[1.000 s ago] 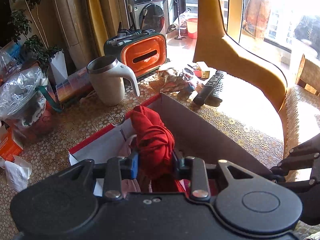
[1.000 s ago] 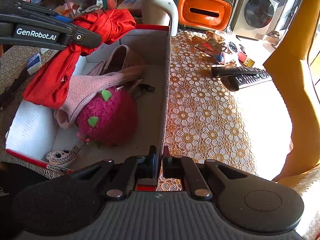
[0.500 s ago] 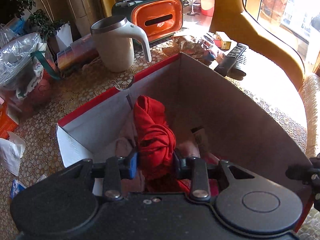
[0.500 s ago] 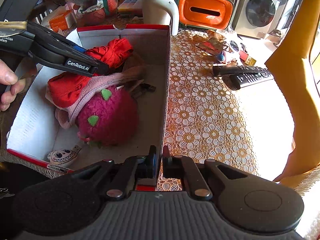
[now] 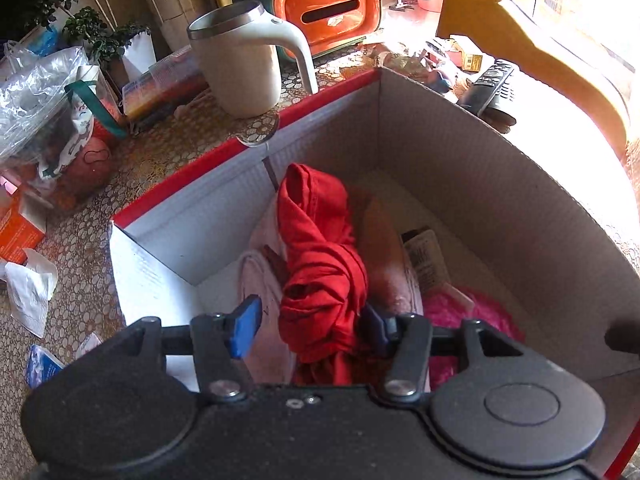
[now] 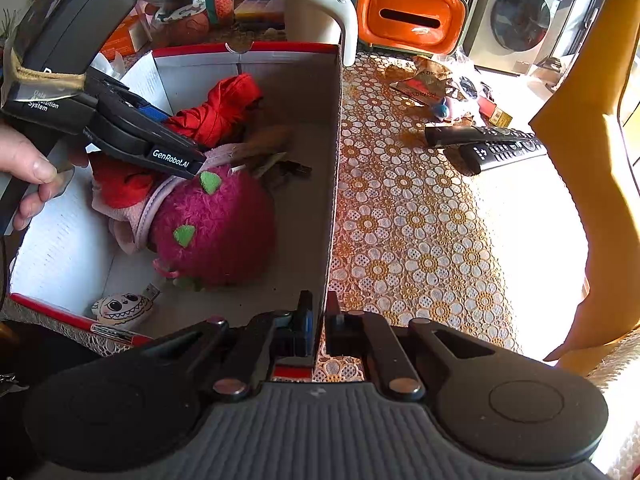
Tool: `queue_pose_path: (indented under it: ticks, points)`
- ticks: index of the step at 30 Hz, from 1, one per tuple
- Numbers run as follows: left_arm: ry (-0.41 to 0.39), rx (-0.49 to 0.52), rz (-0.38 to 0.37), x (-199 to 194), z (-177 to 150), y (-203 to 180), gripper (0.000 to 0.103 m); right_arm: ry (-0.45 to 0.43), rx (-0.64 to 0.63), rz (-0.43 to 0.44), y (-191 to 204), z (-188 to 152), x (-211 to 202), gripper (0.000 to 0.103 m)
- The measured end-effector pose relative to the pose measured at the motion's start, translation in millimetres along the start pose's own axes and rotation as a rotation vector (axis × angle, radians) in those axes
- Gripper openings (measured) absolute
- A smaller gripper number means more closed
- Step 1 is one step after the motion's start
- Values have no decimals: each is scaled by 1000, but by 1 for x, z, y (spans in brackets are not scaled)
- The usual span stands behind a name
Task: Organize objects
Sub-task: 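Open the left tool and withdraw it toward the black item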
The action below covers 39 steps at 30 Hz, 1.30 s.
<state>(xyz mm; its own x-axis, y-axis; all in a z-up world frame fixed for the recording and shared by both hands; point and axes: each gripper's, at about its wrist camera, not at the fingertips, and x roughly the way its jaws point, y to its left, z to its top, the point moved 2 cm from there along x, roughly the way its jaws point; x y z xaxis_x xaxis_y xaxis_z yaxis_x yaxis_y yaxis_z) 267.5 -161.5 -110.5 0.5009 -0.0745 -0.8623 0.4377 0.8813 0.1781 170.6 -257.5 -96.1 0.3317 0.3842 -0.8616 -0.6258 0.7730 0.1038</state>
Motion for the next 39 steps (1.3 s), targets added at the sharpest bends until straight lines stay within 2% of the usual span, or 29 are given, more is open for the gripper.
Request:
queue_pose_path:
  ticks: [4, 10, 18, 24, 30, 39]
  points:
    - [-23, -17, 1, -7, -3, 5, 68, 2, -1, -2, 0, 0, 1, 6]
    - [-67, -27, -20, -23, -5, 9, 76, 4, -3, -6, 0, -1, 1, 6]
    - [-144, -30, -68, -60, -10, 15, 77, 4, -14, -13, 0, -1, 1, 6]
    - [-224, -67, -101, -93, -17, 27, 79, 4, -17, -14, 1, -1, 2, 6]
    - [-286, -118, -65, -123, -31, 51, 81, 2, -18, -19, 2, 0, 0, 6]
    - [-317, -223, 10, -151, -64, 108, 86, -2, -31, -29, 4, 1, -1, 6]
